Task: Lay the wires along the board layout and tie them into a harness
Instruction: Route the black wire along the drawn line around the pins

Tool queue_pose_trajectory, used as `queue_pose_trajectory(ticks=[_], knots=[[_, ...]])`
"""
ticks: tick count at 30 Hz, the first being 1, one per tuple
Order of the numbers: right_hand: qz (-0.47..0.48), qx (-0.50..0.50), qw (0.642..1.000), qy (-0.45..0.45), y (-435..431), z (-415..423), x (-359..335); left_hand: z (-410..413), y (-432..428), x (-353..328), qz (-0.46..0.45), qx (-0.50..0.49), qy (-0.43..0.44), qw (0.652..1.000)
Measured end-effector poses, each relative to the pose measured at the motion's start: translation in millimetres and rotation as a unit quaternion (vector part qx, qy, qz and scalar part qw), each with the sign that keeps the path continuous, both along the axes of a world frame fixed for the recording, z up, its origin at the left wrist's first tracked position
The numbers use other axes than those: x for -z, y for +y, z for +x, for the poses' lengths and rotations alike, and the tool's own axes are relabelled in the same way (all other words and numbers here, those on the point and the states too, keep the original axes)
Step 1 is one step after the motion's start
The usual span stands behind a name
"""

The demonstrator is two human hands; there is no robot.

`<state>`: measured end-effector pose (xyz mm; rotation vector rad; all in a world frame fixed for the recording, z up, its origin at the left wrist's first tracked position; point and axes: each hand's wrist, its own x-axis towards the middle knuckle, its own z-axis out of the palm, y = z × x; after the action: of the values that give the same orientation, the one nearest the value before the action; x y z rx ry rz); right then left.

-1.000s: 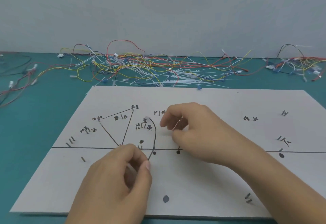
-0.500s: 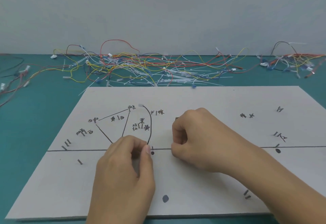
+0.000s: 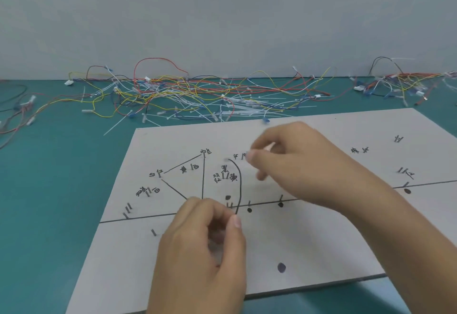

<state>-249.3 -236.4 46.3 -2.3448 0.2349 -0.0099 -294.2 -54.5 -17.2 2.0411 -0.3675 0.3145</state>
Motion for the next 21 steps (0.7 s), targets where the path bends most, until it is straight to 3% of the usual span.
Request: queue_pose_trajectory(ticks=[2,6,13,18,21], knots=[[0.056,-0.039,0.997,0.037,15.1,11.7,-2.3,-2.1,6.0,-0.9,0.001,-0.003,0.02,1.0],[0.039,-0.081,0.994,0.056,32.9,26.3,0.5,-1.0,8.5,2.9,-0.018,0.013,0.026,0.999],[0.08,-0.017,0.996,-0.017,31.7,23.5,22.3,3.2,9.8,12.7,-0.001,0.013,-0.018,1.0],[0.009,-0.001,0.999,-0.038,27.8,26.9,28.3,5.6,9.8,14.6,0.016,0.0,-0.023,1.0],[0.019,-0.01,0.999,-0.03,31.2,26.6,32.1,5.7,8.2,15.2,0.033,-0.006,-0.037,0.999]])
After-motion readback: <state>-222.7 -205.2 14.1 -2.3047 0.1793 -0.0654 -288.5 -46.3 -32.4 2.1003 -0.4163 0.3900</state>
